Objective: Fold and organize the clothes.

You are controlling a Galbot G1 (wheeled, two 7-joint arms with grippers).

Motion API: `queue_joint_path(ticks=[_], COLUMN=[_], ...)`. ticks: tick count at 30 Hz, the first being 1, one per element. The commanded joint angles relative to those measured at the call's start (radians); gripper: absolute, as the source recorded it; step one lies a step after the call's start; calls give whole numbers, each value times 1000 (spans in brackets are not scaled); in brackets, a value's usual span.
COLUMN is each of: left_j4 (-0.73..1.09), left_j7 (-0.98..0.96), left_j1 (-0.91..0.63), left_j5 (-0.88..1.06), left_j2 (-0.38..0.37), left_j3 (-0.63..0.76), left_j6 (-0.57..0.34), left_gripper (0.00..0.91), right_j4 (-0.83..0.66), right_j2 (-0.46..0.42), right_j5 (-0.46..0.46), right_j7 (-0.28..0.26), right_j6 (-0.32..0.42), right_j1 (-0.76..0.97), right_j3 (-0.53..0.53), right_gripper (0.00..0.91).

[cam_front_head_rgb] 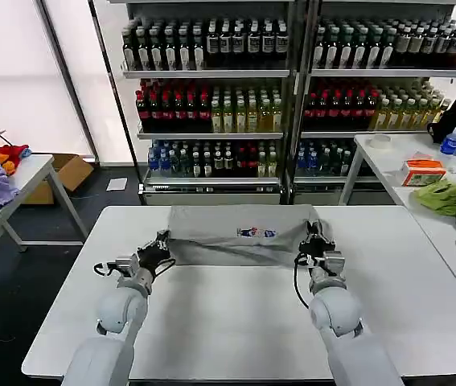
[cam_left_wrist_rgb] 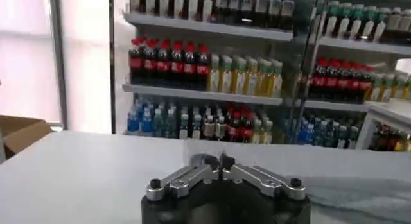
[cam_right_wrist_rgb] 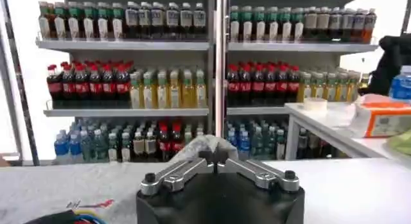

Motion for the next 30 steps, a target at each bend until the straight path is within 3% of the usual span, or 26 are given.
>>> queue_joint_path(ticks=[1, 2, 9, 12, 15, 18, 24, 30], left_j4=[106, 108, 96, 61, 13, -18, -104, -131], left_j7=[10, 9, 10, -3, -11, -17, -20, -32], left_j1=[-60, -60, -52, -38, -21, -7, 42, 75], left_j5=[12, 21, 29, 27, 29, 31, 29, 44], left_j2=[-3, -2, 4, 9, 14, 20, 34, 38], left_j3=[4, 7, 6, 5, 3, -3, -6, -3], left_j6=[6, 9, 36, 55, 77, 87, 102, 116], left_gripper=[766, 907, 907, 907, 907, 907, 907, 907], right_j4=[-111, -117, -128, -125, -119, -77, 31, 141], right_j2=[9, 10, 18, 41, 74, 81, 51, -2], right_j5=[-2, -1, 9, 53, 143, 182, 179, 151], right_j7=[-7, -6, -25, 31, 115, 161, 182, 196], right_j6=[-11, -16, -93, -83, -17, -7, -60, -122], right_j1=[76, 78, 71, 77, 97, 99, 56, -99], right_j3=[-14, -15, -25, -25, -21, -27, -21, 35], right_gripper=[81, 907, 907, 907, 907, 907, 907, 907])
